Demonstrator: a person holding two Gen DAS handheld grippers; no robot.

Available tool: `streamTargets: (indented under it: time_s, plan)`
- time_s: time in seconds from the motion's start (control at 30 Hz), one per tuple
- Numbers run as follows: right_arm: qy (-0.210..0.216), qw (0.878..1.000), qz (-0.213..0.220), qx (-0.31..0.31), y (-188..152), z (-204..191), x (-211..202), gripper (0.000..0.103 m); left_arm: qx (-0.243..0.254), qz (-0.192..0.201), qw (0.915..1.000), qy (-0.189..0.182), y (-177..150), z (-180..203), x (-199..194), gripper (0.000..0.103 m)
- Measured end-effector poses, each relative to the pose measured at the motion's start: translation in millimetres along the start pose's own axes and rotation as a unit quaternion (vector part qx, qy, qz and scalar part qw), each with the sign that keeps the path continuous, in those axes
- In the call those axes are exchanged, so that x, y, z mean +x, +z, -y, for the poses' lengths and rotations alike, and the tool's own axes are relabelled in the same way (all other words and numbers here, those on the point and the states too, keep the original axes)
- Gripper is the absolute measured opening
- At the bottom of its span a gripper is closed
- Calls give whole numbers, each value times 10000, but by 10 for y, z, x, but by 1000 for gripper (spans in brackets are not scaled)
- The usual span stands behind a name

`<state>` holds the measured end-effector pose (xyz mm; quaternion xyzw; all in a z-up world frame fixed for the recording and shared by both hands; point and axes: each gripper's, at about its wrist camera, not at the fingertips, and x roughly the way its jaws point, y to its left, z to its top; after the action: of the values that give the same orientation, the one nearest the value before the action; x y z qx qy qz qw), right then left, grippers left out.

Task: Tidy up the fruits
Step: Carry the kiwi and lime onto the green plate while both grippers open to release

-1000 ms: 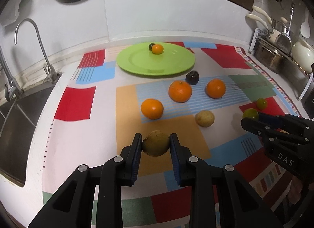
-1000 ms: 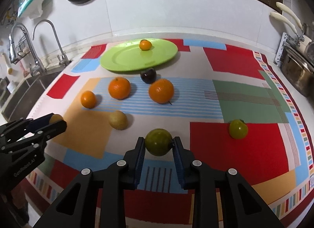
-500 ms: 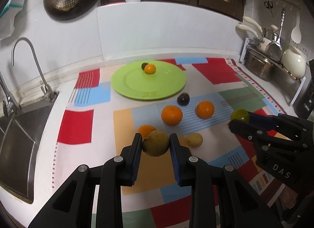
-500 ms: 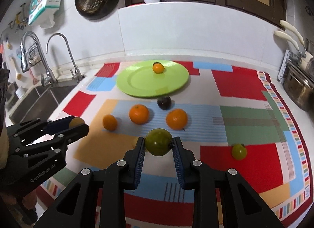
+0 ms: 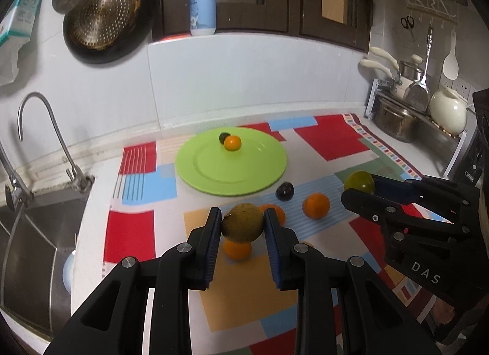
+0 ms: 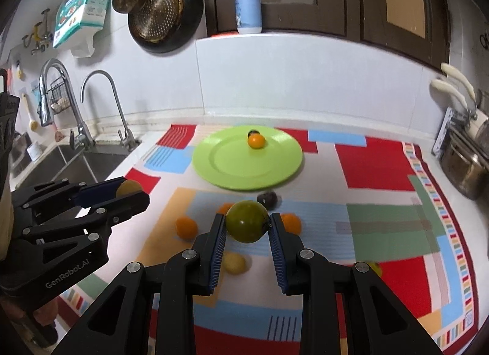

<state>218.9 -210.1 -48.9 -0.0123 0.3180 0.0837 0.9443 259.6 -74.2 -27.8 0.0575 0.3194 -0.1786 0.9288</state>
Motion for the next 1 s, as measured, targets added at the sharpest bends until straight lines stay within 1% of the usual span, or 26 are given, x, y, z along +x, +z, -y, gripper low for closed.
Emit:
streamTargets:
  time_s: [0.23, 0.3, 0.43, 0.67, 0.77, 1.0]
  plan:
    - [38, 9999, 122, -78, 202, -84, 57, 30, 158, 219, 9996, 13, 200, -77, 14, 29]
    - [119, 9998, 126, -40, 264, -97, 88, 30, 147, 254, 9996, -41, 250, -107, 29, 29]
    - [94, 9998, 186, -66, 367, -126, 132, 30, 188, 310, 9993, -104, 366, -163, 79, 29]
    - [106, 9997, 218, -73, 578, -127, 280, 30, 189, 343, 9991, -181, 547, -250, 209, 29]
    - [108, 9998, 180, -38, 645, -115, 369, 30, 200, 343, 9990, -225, 604, -276, 267, 29]
    - [134, 9998, 62, 107, 798, -41, 620, 30, 315, 341, 9987, -190, 766, -328, 475, 29]
